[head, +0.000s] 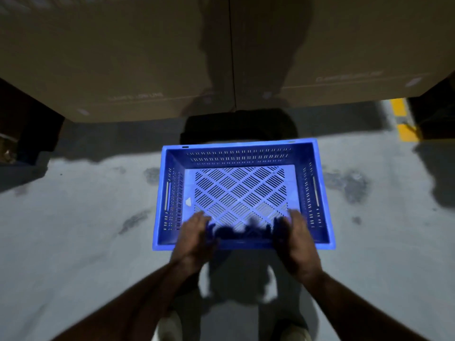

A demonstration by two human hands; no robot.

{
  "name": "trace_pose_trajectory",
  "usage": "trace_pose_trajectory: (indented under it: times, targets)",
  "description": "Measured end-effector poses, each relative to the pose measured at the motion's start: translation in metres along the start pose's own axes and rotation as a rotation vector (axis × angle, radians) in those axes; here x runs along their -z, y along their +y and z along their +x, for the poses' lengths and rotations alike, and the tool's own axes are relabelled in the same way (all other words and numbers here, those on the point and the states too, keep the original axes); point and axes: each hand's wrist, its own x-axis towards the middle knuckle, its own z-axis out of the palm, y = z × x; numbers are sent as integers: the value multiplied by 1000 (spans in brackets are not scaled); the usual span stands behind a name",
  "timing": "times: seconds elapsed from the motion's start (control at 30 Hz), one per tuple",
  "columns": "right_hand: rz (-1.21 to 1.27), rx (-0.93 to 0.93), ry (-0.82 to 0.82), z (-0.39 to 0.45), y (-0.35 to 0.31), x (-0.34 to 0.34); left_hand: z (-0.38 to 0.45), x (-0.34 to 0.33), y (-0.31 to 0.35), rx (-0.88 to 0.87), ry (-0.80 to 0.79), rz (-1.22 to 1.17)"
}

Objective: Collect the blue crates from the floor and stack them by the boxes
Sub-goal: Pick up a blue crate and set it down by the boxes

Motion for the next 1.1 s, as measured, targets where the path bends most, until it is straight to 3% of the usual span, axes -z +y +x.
trace_pose_trajectory:
  times: [0.1, 0.13, 0.23, 0.37, 0.7, 1.1]
  targets:
    - [-129, 172, -34, -31, 8, -33, -25, -27, 10, -92, 49, 76]
    - [-179, 193, -61, -34, 13, -40, -31, -31, 11, -116, -4, 157]
    - [-235, 181, -72, -29, 16, -46, -31, -56, -14, -222, -114, 450]
    - [-258, 174, -69, -28, 13, -46, -29, -57, -13, -229, -98, 560]
    - [-411, 179, -123, 6, 11, -39, 4, -46, -15, -206, -108, 439]
    - [-488, 139, -180, 7, 2, -36, 4, -49, -15, -228, 19, 373]
